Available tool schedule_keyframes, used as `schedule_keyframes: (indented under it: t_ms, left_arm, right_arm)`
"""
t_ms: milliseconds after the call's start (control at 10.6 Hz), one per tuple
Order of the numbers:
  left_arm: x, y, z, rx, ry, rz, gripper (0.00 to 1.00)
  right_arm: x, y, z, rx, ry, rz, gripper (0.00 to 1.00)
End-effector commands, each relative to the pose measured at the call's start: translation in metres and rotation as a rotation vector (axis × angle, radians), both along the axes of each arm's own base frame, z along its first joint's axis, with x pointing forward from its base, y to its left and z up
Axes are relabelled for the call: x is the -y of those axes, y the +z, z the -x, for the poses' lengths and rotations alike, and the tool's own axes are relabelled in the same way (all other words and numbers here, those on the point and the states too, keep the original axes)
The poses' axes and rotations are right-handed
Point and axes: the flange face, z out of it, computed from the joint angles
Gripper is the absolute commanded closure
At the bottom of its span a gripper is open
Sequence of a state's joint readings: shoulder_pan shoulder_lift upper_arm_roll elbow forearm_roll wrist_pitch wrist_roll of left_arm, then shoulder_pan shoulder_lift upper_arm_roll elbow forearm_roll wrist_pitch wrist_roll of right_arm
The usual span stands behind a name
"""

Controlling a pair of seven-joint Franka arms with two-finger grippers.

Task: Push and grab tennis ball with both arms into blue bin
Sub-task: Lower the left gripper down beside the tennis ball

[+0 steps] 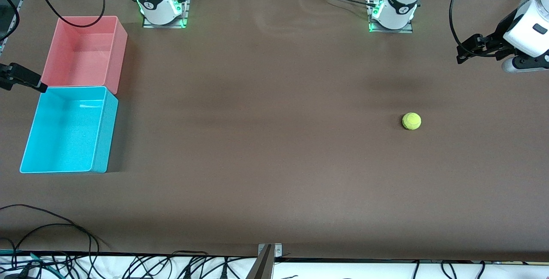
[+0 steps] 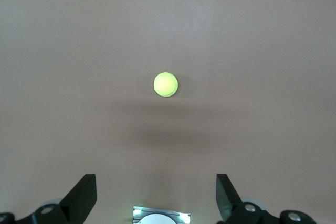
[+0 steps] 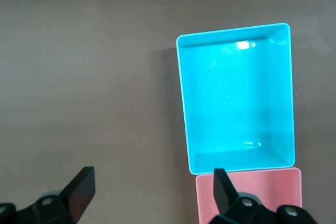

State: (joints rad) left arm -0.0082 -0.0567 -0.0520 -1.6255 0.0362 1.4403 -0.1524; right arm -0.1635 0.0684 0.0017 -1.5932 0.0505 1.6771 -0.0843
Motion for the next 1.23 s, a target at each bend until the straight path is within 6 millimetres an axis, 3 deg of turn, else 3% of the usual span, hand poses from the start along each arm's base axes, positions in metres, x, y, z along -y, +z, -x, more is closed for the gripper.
schedule_keyframes:
  t_ms: [0, 189, 379, 662, 757, 1136]
  left_arm:
    - [0.003, -0.023, -0.004, -0.02, -0.022, 0.006, 0.0]
    - [-0.015, -0.035, -0.008, 0.004, 0.009, 0.008, 0.0]
    - [-0.015, -0.08, -0.01, -0.003, 0.004, -0.001, 0.0]
    - [-0.016, -0.084, -0.013, 0.013, 0.002, -0.005, 0.0]
    - [-0.017, -0.102, -0.018, 0.005, 0.001, -0.003, 0.0]
    - [-0.033, -0.125, -0.018, 0.011, -0.03, 0.004, 0.0]
  right_arm:
    - [-0.001, 0.003, -0.001, 0.002, 0.011, 0.016, 0.0]
    - [-0.001, 0.003, -0.001, 0.002, 0.011, 0.016, 0.0]
    - [-0.001, 0.003, -0.001, 0.004, 0.011, 0.016, 0.0]
    - [-0.001, 0.003, -0.001, 0.002, 0.01, 0.016, 0.0]
    - [-0.001, 0.003, -0.001, 0.002, 0.008, 0.016, 0.0]
    - [-0.001, 0.003, -0.001, 0.002, 0.008, 0.016, 0.0]
